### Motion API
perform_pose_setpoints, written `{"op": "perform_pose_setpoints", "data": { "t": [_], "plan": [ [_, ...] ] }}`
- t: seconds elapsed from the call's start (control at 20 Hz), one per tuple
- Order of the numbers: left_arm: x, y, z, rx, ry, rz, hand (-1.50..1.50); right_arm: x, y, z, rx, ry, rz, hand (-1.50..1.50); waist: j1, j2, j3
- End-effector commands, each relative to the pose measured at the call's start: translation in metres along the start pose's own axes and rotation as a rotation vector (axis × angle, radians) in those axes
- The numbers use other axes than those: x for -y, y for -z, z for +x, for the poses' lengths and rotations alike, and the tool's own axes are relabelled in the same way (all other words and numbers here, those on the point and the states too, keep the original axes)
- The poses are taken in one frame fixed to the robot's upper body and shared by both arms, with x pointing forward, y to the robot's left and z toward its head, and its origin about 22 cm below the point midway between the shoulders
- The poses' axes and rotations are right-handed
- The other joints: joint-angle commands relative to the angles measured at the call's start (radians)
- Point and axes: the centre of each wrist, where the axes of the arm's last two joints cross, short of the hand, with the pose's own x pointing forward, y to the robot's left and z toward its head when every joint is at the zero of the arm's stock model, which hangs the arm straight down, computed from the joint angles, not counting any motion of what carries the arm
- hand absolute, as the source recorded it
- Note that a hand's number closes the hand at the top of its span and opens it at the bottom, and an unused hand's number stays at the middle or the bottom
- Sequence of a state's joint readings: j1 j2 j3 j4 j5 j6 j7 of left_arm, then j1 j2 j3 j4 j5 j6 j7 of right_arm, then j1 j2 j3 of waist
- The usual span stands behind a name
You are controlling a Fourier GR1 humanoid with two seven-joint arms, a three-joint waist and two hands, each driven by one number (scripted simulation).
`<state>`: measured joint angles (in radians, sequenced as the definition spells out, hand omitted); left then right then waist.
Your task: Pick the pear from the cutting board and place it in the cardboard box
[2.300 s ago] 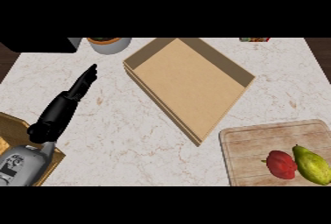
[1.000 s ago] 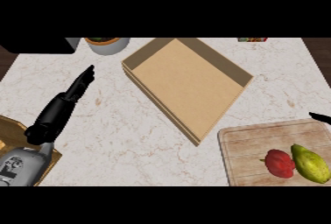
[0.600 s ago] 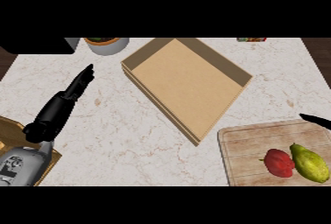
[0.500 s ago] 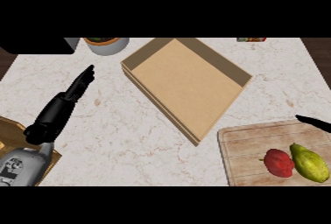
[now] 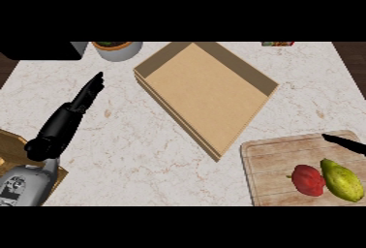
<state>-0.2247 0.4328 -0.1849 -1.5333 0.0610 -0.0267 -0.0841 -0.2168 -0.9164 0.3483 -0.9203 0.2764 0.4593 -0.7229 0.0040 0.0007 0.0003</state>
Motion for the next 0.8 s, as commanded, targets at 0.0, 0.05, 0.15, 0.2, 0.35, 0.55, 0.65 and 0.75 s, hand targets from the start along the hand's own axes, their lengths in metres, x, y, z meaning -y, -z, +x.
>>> {"op": "perform_pose_setpoints", "data": {
  "t": [0.0,0.05,0.15,0.2,0.35,0.55,0.65,0.75],
  "plan": [
    [0.001,0.001,-0.006,0.001,0.005,-0.001,0.0,-0.01,0.015,0.0,0.08,0.072,0.062,-1.5,-0.001,0.0,0.0],
    [0.003,0.01,0.003,-0.009,-0.005,-0.006,0.0,0.005,0.022,-0.004,0.067,0.084,0.066,-1.5,0.008,0.003,0.001],
    [0.005,-0.001,0.0,0.012,-0.006,0.005,0.0,-0.023,0.021,-0.009,0.107,0.073,0.088,-1.5,0.002,0.001,0.0],
    [0.004,0.005,-0.003,0.006,0.005,-0.007,0.0,-0.042,0.036,-0.014,0.119,0.047,0.075,1.5,0.004,0.003,0.001],
    [0.0,-0.004,-0.007,-0.011,0.004,0.012,0.0,-0.021,0.034,-0.002,0.212,0.002,0.006,1.5,0.003,0.001,0.0],
    [0.0,-0.011,-0.014,-0.013,0.009,-0.007,0.0,-0.025,0.033,-0.001,0.235,0.001,-0.098,1.5,-0.003,-0.001,0.0],
    [0.001,-0.015,-0.019,-0.021,-0.01,-0.002,0.0,-0.031,0.017,-0.011,0.242,-0.02,-0.13,1.5,-0.005,-0.001,0.0],
    [-0.013,0.009,-0.006,-0.011,-0.006,0.015,0.0,-0.028,0.028,-0.007,0.28,-0.022,-0.174,1.5,-0.009,0.0,0.0]
  ]
}}
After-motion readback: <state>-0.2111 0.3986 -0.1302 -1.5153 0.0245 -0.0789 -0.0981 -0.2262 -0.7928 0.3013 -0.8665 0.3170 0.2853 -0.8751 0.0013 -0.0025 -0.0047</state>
